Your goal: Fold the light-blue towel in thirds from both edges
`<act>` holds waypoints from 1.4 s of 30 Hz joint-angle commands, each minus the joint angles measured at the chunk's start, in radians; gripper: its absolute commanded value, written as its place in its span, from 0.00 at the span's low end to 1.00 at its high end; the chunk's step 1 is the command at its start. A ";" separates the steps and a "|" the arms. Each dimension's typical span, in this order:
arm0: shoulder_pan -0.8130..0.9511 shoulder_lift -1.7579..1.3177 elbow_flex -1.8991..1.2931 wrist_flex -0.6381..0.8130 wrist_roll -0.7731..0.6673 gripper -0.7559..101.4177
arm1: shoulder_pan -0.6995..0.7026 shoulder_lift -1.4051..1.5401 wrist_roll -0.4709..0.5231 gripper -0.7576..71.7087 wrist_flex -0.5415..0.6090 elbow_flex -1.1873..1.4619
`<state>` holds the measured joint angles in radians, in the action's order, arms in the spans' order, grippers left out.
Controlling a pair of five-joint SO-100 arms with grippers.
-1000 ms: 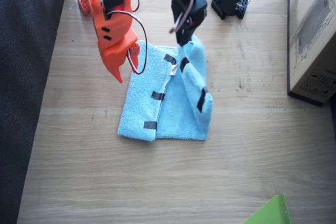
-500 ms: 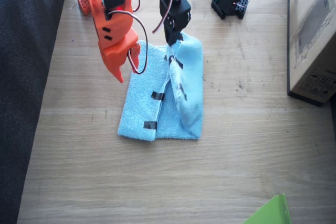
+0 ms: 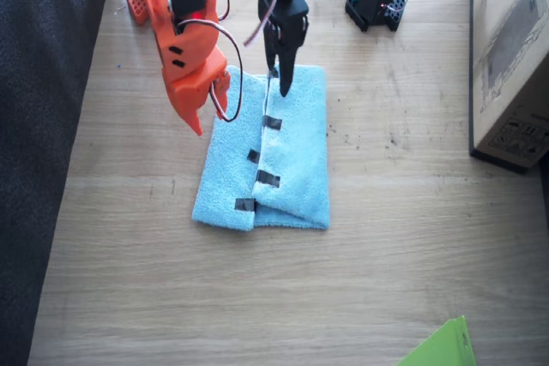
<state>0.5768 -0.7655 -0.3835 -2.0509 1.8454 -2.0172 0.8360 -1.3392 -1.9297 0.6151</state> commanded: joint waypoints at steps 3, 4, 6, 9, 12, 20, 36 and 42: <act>0.121 -0.153 0.025 -0.014 0.017 0.20 | 0.015 0.063 -0.005 0.32 -0.015 0.020; 0.175 -0.184 0.025 -0.014 0.000 0.09 | 0.032 0.072 -0.005 0.32 -0.015 0.026; 0.307 -0.236 0.021 -0.014 -0.034 0.00 | 0.074 0.098 -0.009 0.30 -0.015 0.029; 0.549 -0.301 0.000 0.000 -0.084 0.00 | 0.147 0.150 -0.026 0.05 -0.014 0.040; 0.773 -0.480 -0.235 0.141 -0.137 0.01 | 0.222 0.291 -0.035 0.01 0.063 0.189; 1.037 -1.109 -1.269 0.672 -0.153 0.01 | 0.327 0.862 -0.005 0.01 0.449 1.000; 1.077 -1.799 -2.195 1.077 -0.295 0.01 | 0.508 1.793 0.109 0.01 0.769 1.997; 1.054 -1.904 -2.253 1.002 -0.298 0.02 | 0.551 2.045 0.104 0.01 0.684 2.071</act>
<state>1.6214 -2.6078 -2.6246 -1.0124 1.5386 -1.4634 2.8241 -1.2226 -1.2164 2.6737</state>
